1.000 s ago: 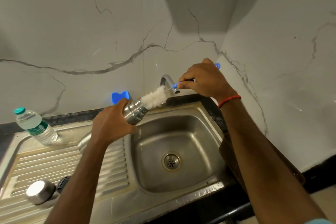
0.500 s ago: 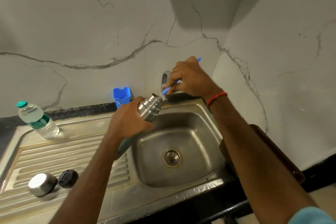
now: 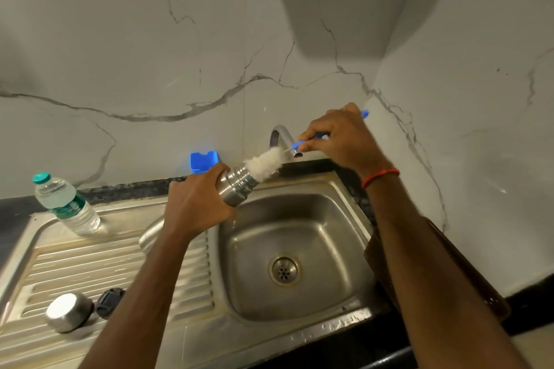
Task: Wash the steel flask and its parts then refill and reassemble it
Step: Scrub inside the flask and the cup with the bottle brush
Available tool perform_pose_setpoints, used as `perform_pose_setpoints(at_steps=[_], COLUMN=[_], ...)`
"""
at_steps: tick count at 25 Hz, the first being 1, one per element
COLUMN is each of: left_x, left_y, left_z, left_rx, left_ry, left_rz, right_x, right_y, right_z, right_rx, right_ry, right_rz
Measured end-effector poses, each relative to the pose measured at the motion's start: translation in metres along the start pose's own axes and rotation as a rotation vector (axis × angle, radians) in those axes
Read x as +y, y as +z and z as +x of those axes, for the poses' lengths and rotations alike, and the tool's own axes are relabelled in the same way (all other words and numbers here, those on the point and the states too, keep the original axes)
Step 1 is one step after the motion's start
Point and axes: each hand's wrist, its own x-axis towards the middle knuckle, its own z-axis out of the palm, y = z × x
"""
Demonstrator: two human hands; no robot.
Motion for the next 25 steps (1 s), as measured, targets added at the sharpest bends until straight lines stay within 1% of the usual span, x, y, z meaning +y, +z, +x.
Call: perform_pose_setpoints(at_steps=[1,2,3,6,7,9,10,12,13,14,16,17,20,21,24,25], left_x=[0.005,0.006,0.005,-0.003,-0.001,0.005,0.004,-0.009,-0.015,-0.015,-0.006,-0.003,-0.012,-0.012,-0.002,-0.005], left_y=[-0.001,0.0,-0.001,-0.004,-0.004,-0.003,-0.004,-0.005,-0.003,0.0,0.006,0.006,0.0,0.0,0.0,-0.003], left_z=[0.003,0.004,0.004,0.008,0.009,0.01,0.01,0.008,0.006,0.005,0.004,0.005,0.004,0.003,0.006,0.007], left_rx=[0.007,0.007,0.013,0.054,0.072,0.097,0.1,0.114,0.12,0.112,0.084,0.069,0.056,0.044,0.016,0.007], left_ry=[0.034,0.054,0.056,0.053,0.077,0.123,0.125,0.085,0.057,0.048,0.056,0.051,0.009,0.013,0.041,0.033], left_rz=[0.023,0.03,0.043,0.148,0.186,0.232,0.238,0.238,0.247,0.252,0.194,0.157,0.131,0.126,0.085,0.092], right_x=[-0.014,-0.022,-0.02,0.001,-0.002,-0.02,-0.02,-0.004,0.002,0.001,-0.013,-0.017,0.002,0.004,-0.013,-0.009], right_y=[0.011,0.017,0.011,-0.018,-0.015,-0.005,-0.002,-0.01,-0.011,-0.006,0.016,0.024,0.023,0.024,0.025,0.019], right_z=[-0.001,-0.002,-0.001,0.007,0.009,0.015,0.014,0.009,0.007,0.007,0.004,0.001,-0.002,-0.001,0.009,0.011], right_rx=[-0.013,-0.062,-0.145,-0.397,-0.47,-0.625,-0.655,-0.603,-0.551,-0.487,-0.303,-0.21,-0.031,0.0,-0.017,-0.018], right_ry=[-0.055,-0.094,-0.081,0.152,0.175,0.155,0.171,0.234,0.24,0.192,0.028,-0.02,0.019,-0.003,-0.214,-0.204], right_rz=[-0.074,-0.131,-0.146,-0.087,-0.094,-0.075,-0.029,0.027,-0.005,-0.099,-0.255,-0.233,-0.01,-0.035,-0.186,-0.175])
